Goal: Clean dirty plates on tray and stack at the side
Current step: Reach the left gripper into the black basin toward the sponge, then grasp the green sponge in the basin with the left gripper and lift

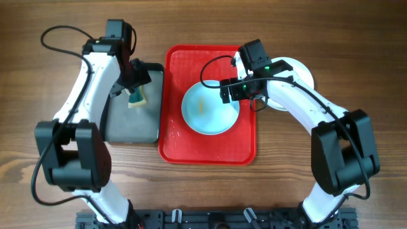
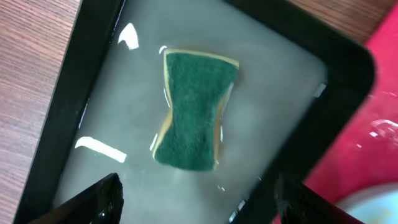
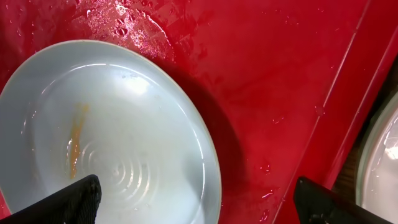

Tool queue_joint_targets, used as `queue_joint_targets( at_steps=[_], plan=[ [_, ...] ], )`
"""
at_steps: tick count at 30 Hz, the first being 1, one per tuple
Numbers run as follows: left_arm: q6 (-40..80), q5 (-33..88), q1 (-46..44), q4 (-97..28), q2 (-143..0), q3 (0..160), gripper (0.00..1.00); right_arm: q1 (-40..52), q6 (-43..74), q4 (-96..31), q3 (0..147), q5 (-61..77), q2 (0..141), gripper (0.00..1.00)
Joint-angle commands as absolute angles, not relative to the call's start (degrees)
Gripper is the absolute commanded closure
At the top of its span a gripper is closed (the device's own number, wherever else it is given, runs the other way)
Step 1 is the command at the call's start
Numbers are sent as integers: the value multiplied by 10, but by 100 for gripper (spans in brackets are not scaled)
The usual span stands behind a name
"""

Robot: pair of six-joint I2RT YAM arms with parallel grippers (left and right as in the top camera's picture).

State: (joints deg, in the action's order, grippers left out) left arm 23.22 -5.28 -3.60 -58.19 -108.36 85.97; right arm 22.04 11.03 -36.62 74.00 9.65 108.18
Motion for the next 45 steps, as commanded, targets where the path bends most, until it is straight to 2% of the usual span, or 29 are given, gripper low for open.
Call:
queue_joint_targets(
  at_steps=[1, 4, 19, 20, 22, 23, 34, 40, 44, 45],
  plan=[
    [231, -76, -31, -572, -1107, 857, 26, 218, 107, -365, 752, 104, 1067, 0],
    [231, -76, -31, -560, -1125, 854, 34, 218, 107, -365, 752, 104, 1067, 0],
    [197, -82, -31, -542, -1172, 854, 36, 218, 107, -365, 752, 104, 1067, 0],
    [197, -87, -31, -542, -1178, 854, 38, 218, 107, -365, 752, 104, 1067, 0],
    [197, -87, -31, -542, -1182, 854, 50, 218, 107, -365, 752, 104, 1067, 0],
    [197, -87, -31, -542, -1183, 854, 51, 218, 107, -365, 752, 104, 1067, 0],
    [188, -114, -26, -524, -1197, 846, 50, 218, 107, -365, 752, 104, 1067, 0],
    [119, -46, -26, -489, -1199, 819, 44, 218, 107, -365, 752, 104, 1067, 0],
    [119, -46, -21, -488, -1199, 819, 45, 218, 107, -365, 752, 104, 1067, 0],
    [119, -46, -19, -488, -1199, 819, 48, 218, 107, -365, 752, 104, 1067, 0]
  ],
)
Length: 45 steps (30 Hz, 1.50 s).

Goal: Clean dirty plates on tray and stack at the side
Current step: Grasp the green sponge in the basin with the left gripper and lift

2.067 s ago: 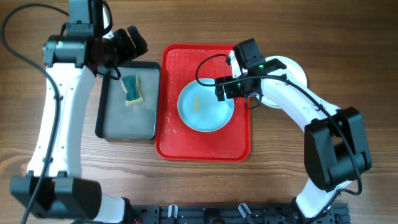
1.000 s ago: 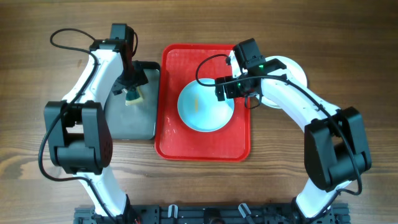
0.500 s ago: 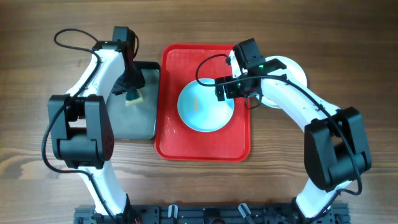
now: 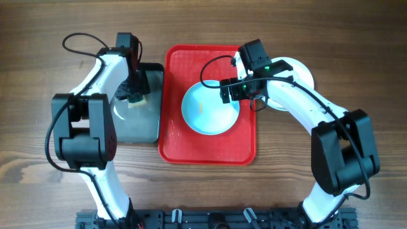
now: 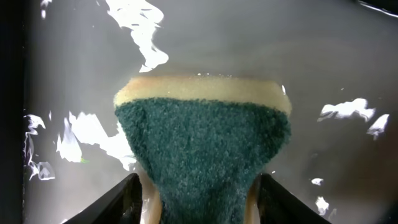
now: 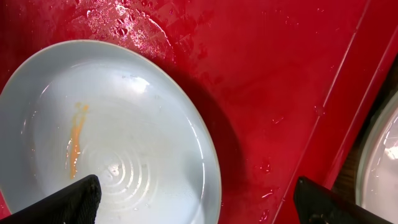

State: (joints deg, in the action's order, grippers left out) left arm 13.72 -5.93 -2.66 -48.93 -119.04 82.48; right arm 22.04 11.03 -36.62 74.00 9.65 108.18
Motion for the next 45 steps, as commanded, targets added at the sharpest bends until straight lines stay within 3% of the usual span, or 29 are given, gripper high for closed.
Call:
queue_joint_targets(
  at_steps=[1, 7, 12, 18, 23, 36, 41, 45],
  plan=[
    [120, -46, -17, -488, -1199, 819, 51, 218, 107, -365, 752, 104, 1067, 1],
    [119, -46, -10, -483, -1198, 821, 52, 218, 107, -365, 752, 105, 1067, 0],
    [119, -46, -10, -484, -1184, 830, 48, 218, 107, -365, 752, 105, 1067, 0],
    [120, -45, -10, -484, -1181, 829, 59, 218, 107, -365, 752, 105, 1067, 0],
    [120, -46, -10, -484, -1181, 829, 52, 218, 107, -365, 752, 105, 1067, 0],
    [120, -46, -10, -511, -1181, 867, 49, 218, 107, -365, 752, 105, 1067, 0],
    [120, -46, -10, -519, -1181, 866, 51, 218, 107, -365, 752, 105, 1067, 0],
    [120, -46, -10, -524, -1181, 866, 63, 218, 107, -365, 752, 104, 1067, 0]
  ],
)
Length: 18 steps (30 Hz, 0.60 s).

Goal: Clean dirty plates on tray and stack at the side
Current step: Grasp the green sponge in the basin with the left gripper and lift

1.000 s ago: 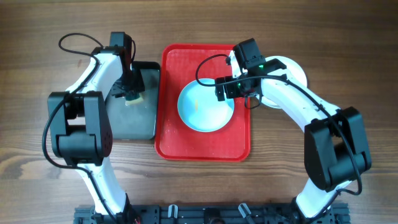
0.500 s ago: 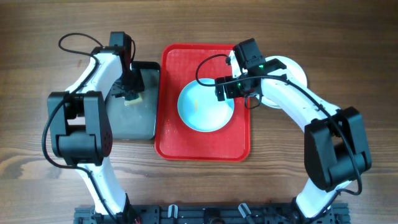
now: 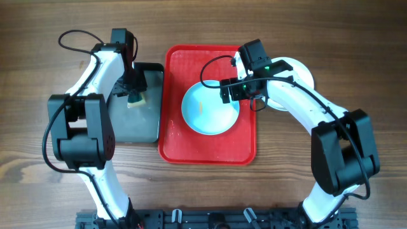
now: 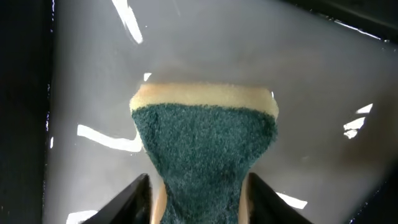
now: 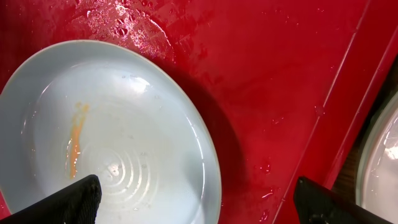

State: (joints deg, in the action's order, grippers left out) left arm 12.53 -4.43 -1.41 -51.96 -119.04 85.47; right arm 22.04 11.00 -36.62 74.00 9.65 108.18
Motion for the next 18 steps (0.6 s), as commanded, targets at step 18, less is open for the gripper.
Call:
queue_joint_targets(
  at_steps=[18],
  plan=[
    [120, -45, -10, -510, -1181, 838, 61, 218, 107, -360, 752, 104, 1067, 0]
  ],
)
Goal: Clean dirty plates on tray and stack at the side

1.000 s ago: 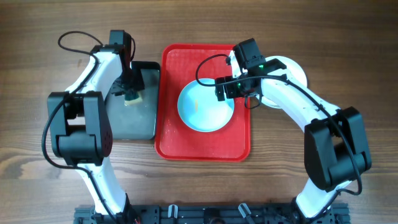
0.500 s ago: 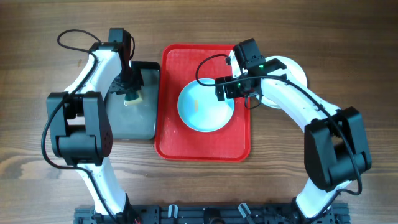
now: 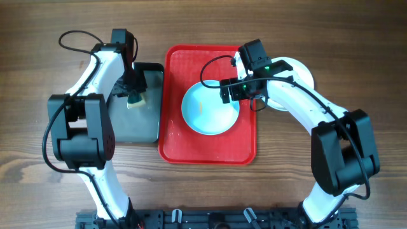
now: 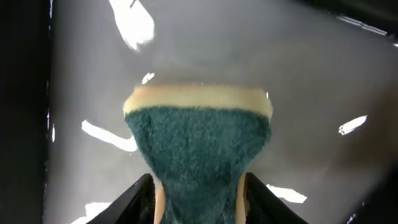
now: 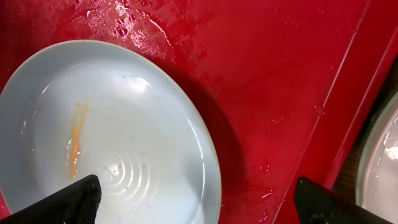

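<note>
A pale blue plate [image 3: 208, 109] with an orange streak [image 5: 74, 144] lies on the red tray [image 3: 210, 147]. My right gripper [image 5: 198, 202] hovers open over the plate's right edge, one finger over the plate, the other over bare tray. My left gripper [image 4: 198, 202] is shut on a green and yellow sponge [image 4: 198, 140], pinched at its waist, over the water in the dark basin [image 3: 132, 124]. A second, clean-looking plate [image 3: 299, 71] lies on the table right of the tray.
The basin [image 4: 28, 112] holds cloudy water with bright glints. Its right wall stands against the red tray's left rim [image 3: 164, 95]. Bare wooden tabletop [image 3: 356, 51] surrounds both. The tray surface is wet near the plate [image 5: 124, 25].
The sponge in my left gripper has shifted very slightly in the wrist view; the water's reflections have changed. The right arm and the plate are as before.
At first my left gripper was open above the sponge lying in the basin. It then stood low in the water with the sponge between its fingers, and it has held the sponge over the basin since. My right gripper stayed open over the dirty plate throughout.
</note>
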Tool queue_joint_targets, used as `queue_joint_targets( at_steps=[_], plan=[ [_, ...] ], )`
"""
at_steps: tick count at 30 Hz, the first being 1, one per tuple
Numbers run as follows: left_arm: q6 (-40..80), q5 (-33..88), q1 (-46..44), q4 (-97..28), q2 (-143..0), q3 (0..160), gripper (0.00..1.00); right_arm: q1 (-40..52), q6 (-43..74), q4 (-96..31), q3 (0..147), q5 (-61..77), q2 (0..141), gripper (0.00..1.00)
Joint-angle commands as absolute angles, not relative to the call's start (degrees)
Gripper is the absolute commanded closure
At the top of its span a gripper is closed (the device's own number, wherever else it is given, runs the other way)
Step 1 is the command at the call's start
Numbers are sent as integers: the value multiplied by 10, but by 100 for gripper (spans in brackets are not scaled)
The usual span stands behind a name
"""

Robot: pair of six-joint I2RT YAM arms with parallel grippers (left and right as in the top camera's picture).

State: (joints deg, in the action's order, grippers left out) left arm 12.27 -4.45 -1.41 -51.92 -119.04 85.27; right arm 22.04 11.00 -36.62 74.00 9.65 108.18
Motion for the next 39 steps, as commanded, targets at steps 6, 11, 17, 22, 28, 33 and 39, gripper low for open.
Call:
queue_joint_targets(
  at_steps=[6, 11, 17, 22, 28, 33, 39],
  plan=[
    [120, -45, -9, -508, -1181, 835, 89, 218, 106, -356, 752, 105, 1067, 0],
    [120, -45, -8, -522, -1180, 846, 96, 218, 87, -358, 752, 105, 1067, 0],
    [119, -46, -8, -543, -1094, 884, 96, 218, 60, -379, 770, 105, 1066, 1],
    [95, -46, -10, -548, -996, 884, 96, 217, 60, -377, 771, 104, 1066, 2],
    [91, -86, -34, -568, -907, 884, 96, 206, 81, -380, 774, 107, 1066, 1],
    [91, -112, -58, -569, -898, 879, 96, 206, 79, -380, 773, 106, 1066, 2],
    [65, -110, -60, -561, -902, 847, 96, 207, 93, -383, 772, 107, 1066, 25]
  ],
)
